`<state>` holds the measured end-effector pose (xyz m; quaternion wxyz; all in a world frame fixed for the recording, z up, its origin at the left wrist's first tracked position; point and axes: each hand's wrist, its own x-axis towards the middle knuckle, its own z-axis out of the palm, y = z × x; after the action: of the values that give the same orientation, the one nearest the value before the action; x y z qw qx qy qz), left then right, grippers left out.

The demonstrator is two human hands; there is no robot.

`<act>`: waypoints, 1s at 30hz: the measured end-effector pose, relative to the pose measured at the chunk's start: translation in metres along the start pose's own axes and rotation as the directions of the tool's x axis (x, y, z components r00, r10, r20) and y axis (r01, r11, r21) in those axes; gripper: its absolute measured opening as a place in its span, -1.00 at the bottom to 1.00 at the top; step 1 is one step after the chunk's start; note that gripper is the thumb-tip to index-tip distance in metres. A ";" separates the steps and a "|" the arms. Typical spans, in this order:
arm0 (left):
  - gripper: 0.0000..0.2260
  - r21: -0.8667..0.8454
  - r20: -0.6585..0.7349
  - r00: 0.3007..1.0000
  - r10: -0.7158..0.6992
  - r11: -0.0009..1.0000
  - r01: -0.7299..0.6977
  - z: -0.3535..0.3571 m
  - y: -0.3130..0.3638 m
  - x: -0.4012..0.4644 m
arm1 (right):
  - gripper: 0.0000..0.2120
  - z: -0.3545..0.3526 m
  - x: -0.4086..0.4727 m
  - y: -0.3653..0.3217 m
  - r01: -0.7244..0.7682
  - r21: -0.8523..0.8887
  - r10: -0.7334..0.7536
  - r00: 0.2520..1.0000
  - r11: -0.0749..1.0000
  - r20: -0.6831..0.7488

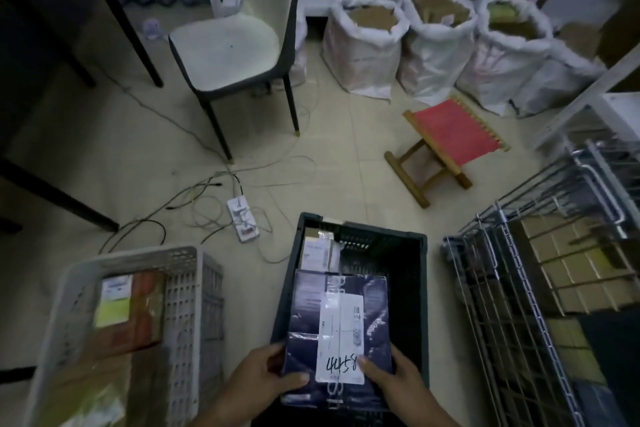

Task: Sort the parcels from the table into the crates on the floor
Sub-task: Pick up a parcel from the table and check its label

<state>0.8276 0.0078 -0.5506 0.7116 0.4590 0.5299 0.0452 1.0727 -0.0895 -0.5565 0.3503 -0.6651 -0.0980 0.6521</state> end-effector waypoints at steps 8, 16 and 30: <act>-0.58 0.214 -0.433 0.901 0.023 0.974 0.078 -0.021 -0.057 0.092 | -0.24 -0.005 0.088 0.073 -0.002 -0.055 -0.001 0.999 0.999 -0.054; -0.65 0.413 -0.344 0.932 0.118 0.910 0.037 -0.040 -0.093 0.162 | -0.13 0.029 0.149 0.107 -0.024 -0.076 0.016 0.994 0.997 -0.113; -0.57 0.387 -0.363 0.915 0.176 0.922 -0.024 -0.042 -0.106 0.176 | -0.59 0.034 0.208 0.127 -0.065 -0.201 0.008 0.962 0.977 -0.272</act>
<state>0.8253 0.0691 -0.7512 0.4875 0.5947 0.6353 0.0710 1.0263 -0.0493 -0.7952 0.2765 -0.7823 -0.1049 0.5482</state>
